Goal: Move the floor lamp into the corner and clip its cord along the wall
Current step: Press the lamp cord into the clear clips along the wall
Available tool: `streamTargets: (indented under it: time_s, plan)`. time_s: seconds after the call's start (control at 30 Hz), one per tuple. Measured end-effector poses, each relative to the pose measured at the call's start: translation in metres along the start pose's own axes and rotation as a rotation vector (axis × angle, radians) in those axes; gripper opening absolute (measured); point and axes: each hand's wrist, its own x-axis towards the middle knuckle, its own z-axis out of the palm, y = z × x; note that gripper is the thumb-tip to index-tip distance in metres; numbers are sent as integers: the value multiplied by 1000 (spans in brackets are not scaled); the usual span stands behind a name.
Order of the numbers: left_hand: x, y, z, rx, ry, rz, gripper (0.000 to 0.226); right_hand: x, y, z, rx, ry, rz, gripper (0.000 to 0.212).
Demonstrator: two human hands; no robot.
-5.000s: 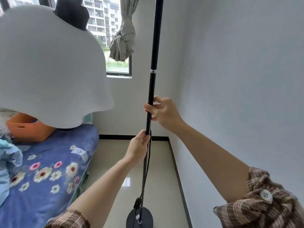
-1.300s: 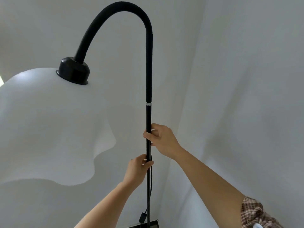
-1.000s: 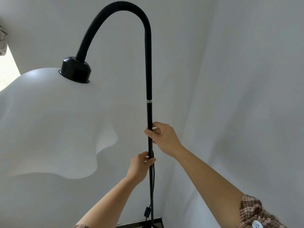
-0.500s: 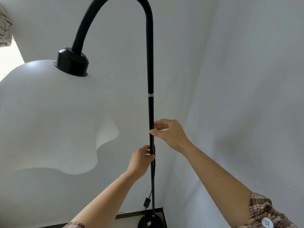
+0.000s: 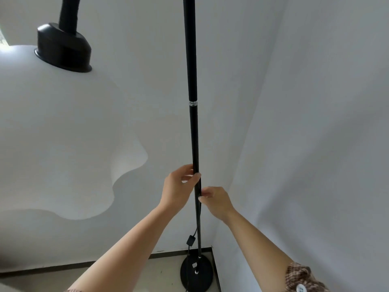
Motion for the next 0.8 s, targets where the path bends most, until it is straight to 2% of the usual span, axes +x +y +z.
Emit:
streamTargets:
  time_s: [0.1,0.3,0.4,0.47,0.53,0.57,0.67,0.8]
  plan:
    - [2,-5,4,55,7,-37,8,-1,7,9,45,66,-16,18]
    - [5,-10,9,116,5,-11,7,-8,20,-3,-38,151,-48,9]
    - [5,-9,12,134,21,-9,6,-13,35,-22,-258,175,-46,13]
    - [5,-10,12,125,44,-18,6,-18,52,-40,-484,174,33,20]
    - [6,-9,10,118,61,-34,6,-26,64,-57,-568,266,99,15]
    - [6,-9,8,119,66,-48,6,-30,66,-63,-543,330,95,15]
    - [6,-7,8,123,72,-75,7,-39,53,-75,-315,510,11,36]
    - [1,-6,16,86,102,-113,11,-54,39,-80,-230,488,-72,35]
